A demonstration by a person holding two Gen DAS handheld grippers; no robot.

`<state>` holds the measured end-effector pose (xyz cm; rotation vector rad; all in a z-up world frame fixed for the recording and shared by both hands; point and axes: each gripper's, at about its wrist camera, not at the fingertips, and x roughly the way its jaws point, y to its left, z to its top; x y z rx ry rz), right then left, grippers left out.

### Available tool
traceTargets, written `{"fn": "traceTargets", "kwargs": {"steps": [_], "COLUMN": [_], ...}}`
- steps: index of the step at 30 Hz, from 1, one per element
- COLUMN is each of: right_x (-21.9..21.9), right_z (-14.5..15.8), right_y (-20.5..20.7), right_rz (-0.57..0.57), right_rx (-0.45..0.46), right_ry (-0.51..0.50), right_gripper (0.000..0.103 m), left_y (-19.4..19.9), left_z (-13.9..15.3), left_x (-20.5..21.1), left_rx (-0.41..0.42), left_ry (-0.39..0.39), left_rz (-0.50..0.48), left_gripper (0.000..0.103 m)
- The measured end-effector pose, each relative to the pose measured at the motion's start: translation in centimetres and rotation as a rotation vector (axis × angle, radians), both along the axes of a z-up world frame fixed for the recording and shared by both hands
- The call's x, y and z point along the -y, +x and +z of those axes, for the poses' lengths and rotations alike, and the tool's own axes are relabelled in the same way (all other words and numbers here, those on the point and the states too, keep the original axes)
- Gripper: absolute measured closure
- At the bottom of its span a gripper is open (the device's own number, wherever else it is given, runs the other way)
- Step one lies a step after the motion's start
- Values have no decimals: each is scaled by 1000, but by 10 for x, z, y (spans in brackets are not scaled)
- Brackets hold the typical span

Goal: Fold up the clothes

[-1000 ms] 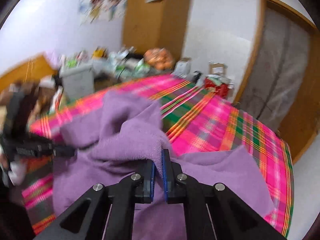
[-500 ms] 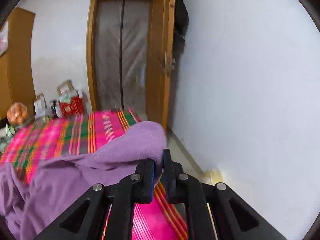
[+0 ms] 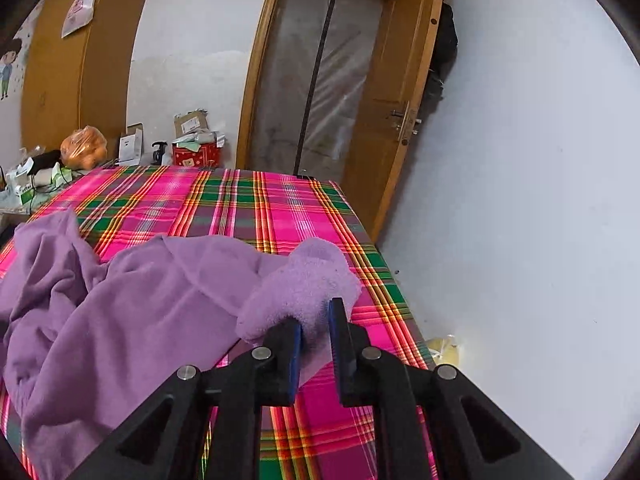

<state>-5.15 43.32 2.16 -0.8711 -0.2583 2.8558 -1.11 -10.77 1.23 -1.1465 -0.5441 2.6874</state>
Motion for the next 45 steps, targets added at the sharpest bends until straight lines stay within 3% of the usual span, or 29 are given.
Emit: {"fn": "traceTargets", "kwargs": {"steps": [11, 20, 26, 31, 38, 40, 41, 45], "right_x": [8, 27, 61, 120, 197, 215, 225, 271], "right_z": [-6, -6, -3, 0, 23, 32, 33, 33], "right_y": [3, -4, -20, -45, -70, -79, -83, -100], "right_rz": [33, 129, 378, 607, 803, 842, 864, 955], "right_rx": [20, 41, 103, 182, 209, 211, 215, 232], "right_ry": [10, 8, -79, -91, -50, -55, -35, 77], "right_gripper": [89, 89, 81, 77, 76, 68, 63, 62], "left_y": [-3, 3, 9, 7, 4, 4, 4, 5], "left_z": [0, 4, 14, 11, 4, 4, 4, 6], "left_x": [0, 9, 34, 64, 73, 72, 72, 72], "left_rx": [2, -20, -70, -72, -59, -64, -68, -86], "left_ry": [2, 26, -19, -11, 56, 60, 64, 80], "left_rz": [-1, 39, 140, 215, 182, 163, 157, 141], "left_gripper": [92, 92, 92, 92, 92, 92, 92, 92]}}
